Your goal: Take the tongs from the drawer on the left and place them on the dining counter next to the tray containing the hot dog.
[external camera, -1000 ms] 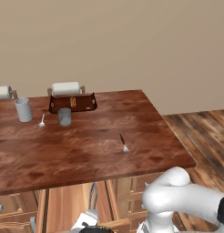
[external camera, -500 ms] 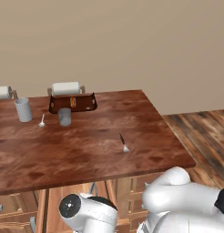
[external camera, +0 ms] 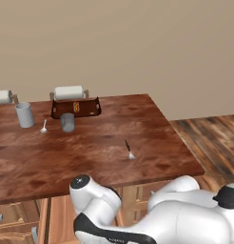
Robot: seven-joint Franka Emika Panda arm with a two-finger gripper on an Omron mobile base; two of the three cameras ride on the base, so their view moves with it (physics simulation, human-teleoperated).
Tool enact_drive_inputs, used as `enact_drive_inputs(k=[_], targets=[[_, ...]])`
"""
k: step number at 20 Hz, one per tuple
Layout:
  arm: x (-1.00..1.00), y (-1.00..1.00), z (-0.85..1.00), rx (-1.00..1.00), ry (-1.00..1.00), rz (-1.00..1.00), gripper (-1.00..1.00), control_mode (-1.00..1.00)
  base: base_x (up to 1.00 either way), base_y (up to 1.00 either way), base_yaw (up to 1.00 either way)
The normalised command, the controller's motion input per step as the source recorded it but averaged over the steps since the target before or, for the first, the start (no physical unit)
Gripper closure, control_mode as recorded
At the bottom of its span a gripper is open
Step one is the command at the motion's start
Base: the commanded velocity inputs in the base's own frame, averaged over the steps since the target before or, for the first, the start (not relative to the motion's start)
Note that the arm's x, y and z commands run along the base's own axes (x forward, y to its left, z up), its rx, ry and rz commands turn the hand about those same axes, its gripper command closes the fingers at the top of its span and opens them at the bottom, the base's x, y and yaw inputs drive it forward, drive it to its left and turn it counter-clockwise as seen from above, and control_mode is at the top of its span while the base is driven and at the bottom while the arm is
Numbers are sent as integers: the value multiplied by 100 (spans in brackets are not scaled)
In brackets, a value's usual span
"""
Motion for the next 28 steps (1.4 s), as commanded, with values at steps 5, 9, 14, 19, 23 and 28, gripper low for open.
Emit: enact_drive_inputs(k=[5, 9, 14, 19, 23, 28], targets=[[0, 17, -19, 0, 23, 16, -100, -100, 0, 0, 0], [-1, 21, -15, 0, 16, 14, -100, -100, 0, 0, 0], [-29, 29, -12, 0, 4, 11, -100, -100, 0, 0, 0], [-25, 21, -11, 0, 2, 6, -100, -100, 0, 0, 0], [0, 0, -1, 0, 5, 2, -100, -100, 0, 0, 0], [0, -3, 0, 0, 4, 3, -100, -100, 0, 0, 0]])
